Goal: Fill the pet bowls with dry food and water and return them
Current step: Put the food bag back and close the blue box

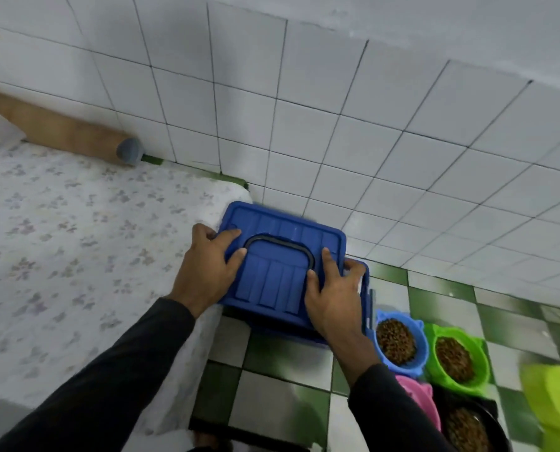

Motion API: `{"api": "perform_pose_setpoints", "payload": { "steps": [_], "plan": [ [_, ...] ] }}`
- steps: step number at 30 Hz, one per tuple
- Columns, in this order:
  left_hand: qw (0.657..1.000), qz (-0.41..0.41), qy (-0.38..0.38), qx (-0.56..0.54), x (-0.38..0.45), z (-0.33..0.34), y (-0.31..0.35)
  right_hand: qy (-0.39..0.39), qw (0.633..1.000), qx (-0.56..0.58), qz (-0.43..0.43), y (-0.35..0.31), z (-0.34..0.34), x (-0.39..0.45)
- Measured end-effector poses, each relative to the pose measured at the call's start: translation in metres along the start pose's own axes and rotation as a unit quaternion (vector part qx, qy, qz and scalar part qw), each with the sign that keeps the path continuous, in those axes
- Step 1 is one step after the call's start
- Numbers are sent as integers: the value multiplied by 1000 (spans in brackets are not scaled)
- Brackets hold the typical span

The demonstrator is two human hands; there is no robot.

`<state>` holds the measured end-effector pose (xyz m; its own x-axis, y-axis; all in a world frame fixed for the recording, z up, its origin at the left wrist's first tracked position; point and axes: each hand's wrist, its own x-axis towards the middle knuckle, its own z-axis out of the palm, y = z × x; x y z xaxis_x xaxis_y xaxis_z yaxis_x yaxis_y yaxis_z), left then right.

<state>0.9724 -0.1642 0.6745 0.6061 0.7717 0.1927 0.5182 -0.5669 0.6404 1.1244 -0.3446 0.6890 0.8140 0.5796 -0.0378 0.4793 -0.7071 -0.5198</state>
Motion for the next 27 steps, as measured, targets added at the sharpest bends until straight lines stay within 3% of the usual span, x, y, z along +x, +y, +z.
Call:
{"api": "perform_pose_setpoints", "payload": {
  "steps": [10,16,27],
  "plan": [
    [996,-22,-72,40,-22,82,42,-1,999,14,37,86,-16,4],
    [990,-9,-124,73,-26,101,27,-25,999,-9,43,113,-5,7],
    [996,12,-73,58,-19,102,13,-78,991,-103,37,119,-3,12]
  ]
}}
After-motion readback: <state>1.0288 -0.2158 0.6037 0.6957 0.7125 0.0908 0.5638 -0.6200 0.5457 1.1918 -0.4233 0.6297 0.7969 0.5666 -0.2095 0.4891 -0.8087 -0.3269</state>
